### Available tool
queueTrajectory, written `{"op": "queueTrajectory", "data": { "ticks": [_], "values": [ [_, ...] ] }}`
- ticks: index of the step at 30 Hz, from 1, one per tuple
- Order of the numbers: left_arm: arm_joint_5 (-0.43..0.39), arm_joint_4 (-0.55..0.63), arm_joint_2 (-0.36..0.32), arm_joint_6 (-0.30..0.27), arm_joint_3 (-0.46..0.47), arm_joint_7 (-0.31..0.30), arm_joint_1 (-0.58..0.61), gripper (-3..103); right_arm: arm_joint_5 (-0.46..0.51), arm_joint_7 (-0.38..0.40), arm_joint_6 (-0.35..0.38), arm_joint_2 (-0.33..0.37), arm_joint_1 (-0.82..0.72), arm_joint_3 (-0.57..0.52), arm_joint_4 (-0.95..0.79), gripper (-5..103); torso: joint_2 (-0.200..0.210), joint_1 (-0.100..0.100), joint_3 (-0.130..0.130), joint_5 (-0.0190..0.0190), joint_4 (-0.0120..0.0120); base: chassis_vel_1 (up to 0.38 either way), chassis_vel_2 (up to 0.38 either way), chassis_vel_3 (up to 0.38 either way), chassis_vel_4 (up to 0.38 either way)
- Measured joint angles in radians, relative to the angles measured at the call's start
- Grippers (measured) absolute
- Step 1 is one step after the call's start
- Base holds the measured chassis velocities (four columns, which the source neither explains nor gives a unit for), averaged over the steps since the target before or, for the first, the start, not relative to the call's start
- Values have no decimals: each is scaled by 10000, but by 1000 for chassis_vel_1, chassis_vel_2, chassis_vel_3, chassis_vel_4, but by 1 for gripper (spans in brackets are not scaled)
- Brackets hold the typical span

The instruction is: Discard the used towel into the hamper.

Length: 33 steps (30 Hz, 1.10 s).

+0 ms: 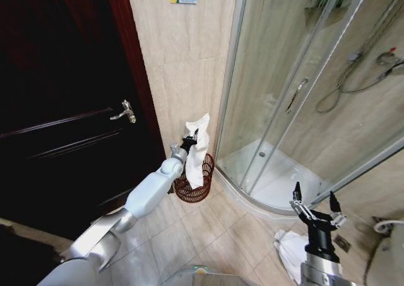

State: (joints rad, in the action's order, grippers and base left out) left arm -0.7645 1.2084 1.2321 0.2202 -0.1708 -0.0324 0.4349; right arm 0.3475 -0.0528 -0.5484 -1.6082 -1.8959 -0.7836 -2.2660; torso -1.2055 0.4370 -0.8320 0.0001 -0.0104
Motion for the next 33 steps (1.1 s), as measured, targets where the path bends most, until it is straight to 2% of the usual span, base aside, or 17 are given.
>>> {"op": "queueTrajectory", "data": {
  "ticks": [7,12,27,33],
  "values": [
    [-166,-395,-2,147,154,206,-601,8,148,31,-16,1,58,-73,12,100,-2,0,1,0,0,0,0,0,0],
    [-180,-245,-148,176,326,284,-410,8,189,25,-174,0,200,-98,60,100,-2,0,1,-1,-2,0,0,0,0],
    [-165,1927,-1468,145,1091,541,1747,8,93,-117,-64,1,253,-23,-187,100,-3,-4,3,-2,-2,0,0,0,0],
    [8,2323,-1616,147,1252,594,2444,8,66,-146,-113,1,208,-23,-161,100,-3,-5,3,-2,-3,-87,97,99,-94]
  ]
}}
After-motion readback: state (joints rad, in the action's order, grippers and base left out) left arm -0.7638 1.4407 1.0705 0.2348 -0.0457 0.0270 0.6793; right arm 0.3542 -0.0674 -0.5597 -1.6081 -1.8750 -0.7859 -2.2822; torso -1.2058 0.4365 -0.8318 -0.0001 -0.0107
